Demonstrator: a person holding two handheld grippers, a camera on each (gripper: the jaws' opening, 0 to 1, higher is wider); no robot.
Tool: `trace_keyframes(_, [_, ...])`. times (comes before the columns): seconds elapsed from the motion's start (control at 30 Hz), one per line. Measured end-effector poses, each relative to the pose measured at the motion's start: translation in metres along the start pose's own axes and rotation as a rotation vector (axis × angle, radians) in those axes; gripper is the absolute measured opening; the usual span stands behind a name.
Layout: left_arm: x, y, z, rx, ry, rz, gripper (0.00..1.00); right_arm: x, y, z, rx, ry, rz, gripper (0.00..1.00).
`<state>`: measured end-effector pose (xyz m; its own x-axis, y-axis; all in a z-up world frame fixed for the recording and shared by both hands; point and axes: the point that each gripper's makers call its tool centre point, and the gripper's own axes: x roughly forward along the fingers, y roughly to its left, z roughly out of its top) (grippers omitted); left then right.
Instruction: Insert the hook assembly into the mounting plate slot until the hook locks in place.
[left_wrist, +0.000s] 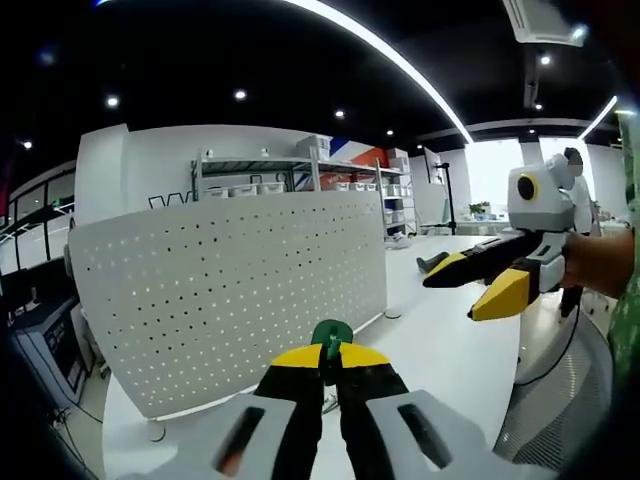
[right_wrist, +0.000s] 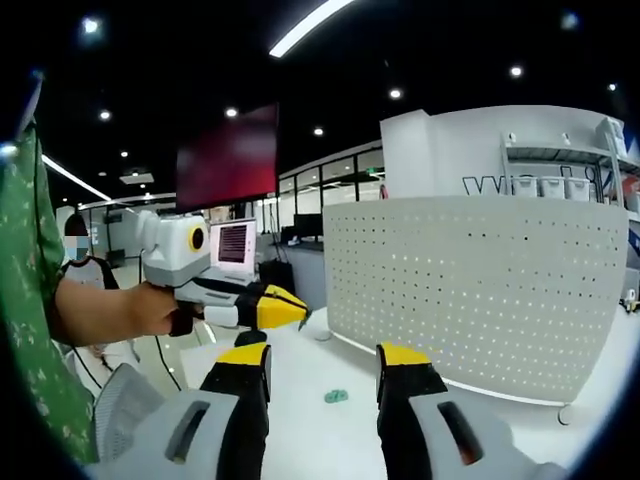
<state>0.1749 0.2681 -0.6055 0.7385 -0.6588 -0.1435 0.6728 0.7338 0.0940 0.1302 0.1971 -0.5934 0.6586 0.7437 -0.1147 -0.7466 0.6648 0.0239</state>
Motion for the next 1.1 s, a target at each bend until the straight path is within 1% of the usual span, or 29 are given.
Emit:
trace_keyframes(0.13, [0.002, -0.004, 0.000, -0.002, -0.001, -0.007, 0.04, 0.004, 0.003, 0.000, -0.003, 0.003, 0.013, 0.32])
trace_keyframes(0.5, [0.002, -0.014, 0.001, -0.007, -0.005, -0.027, 0.04, 0.010, 0.002, -0.001, 0.008, 0.014, 0.016, 0.25])
trace_keyframes(0.6, [0.003, -0.019, 0.000, -0.008, -0.003, -0.036, 0.04, 0.011, 0.003, -0.001, 0.018, 0.016, 0.018, 0.18])
trace_keyframes(0.73, [0.004, -0.025, -0.001, -0.013, 0.000, -0.050, 0.04, 0.013, 0.003, 0.000, 0.029, 0.013, 0.021, 0.18])
trace_keyframes(0.9, [0.007, -0.034, -0.003, -0.017, 0.005, -0.067, 0.04, 0.014, 0.002, 0.000, 0.039, 0.015, 0.021, 0.14])
trace_keyframes(0.97, [0.008, -0.037, -0.003, -0.014, 0.008, -0.075, 0.04, 0.015, 0.002, -0.001, 0.049, 0.021, 0.019, 0.14])
trace_keyframes(1.1, [0.008, -0.040, -0.002, -0.016, 0.007, -0.084, 0.04, 0.015, 0.001, -0.002, 0.060, 0.023, 0.020, 0.13])
